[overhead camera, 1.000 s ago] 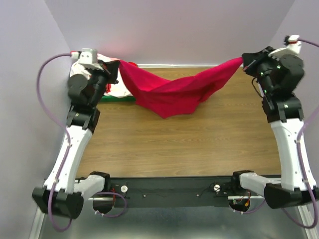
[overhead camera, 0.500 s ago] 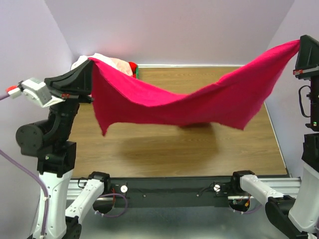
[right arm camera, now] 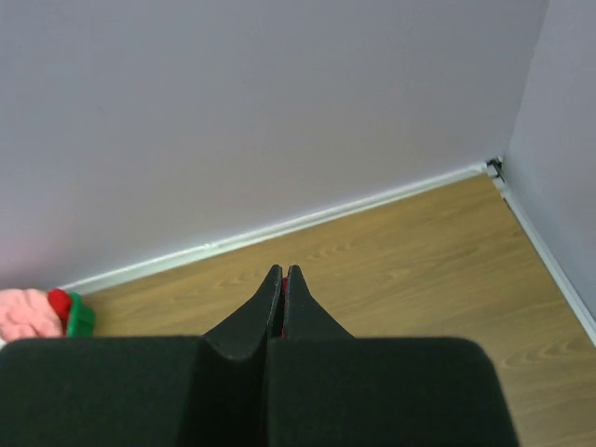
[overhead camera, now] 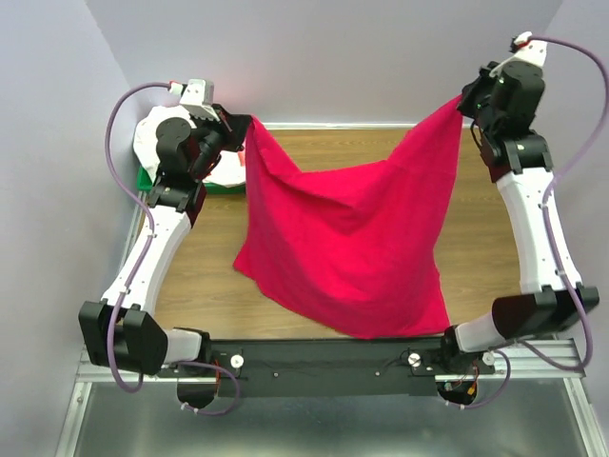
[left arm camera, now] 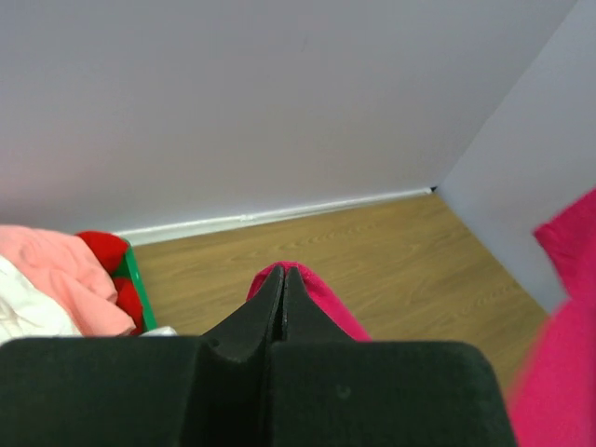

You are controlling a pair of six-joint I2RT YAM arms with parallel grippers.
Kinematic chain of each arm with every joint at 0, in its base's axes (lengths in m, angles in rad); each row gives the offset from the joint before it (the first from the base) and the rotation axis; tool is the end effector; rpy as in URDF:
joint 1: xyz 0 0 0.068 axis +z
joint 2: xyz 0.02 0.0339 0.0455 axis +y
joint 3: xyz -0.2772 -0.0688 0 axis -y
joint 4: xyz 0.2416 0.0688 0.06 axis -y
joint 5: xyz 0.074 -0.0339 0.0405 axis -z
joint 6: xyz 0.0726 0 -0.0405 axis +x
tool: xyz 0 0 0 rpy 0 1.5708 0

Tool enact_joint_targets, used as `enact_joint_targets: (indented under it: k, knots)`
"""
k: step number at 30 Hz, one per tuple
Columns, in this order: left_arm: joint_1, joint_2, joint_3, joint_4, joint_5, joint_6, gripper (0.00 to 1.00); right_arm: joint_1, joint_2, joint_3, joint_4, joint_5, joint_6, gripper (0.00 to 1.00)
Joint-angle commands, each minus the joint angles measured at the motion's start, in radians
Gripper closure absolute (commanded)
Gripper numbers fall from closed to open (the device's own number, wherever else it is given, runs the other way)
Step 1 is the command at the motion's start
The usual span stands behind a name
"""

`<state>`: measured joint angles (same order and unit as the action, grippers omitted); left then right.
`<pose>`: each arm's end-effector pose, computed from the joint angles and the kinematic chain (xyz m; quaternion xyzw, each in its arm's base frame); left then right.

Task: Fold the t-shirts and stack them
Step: Flatten the tshirt out

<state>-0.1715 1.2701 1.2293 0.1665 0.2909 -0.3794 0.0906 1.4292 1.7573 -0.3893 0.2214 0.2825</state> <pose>0.3159 -0.0758 0.4464 0.0402 0.6621 -0.2941 0.6882 0.3349 0.0144 0.5137 0.1447 0.7134 0.0472 0.6841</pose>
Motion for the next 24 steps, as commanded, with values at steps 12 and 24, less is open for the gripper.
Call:
enact_joint_targets:
  k: [12,24]
  knots:
    - [0.004,-0.239,0.003,0.051,0.028,0.013,1.00,0.001,-0.134,0.160,0.047,0.024,-0.048,1.00]
    - [0.004,-0.601,0.045,-0.042,-0.012,0.063,1.00,0.001,-0.358,0.292,0.046,-0.013,-0.091,1.00]
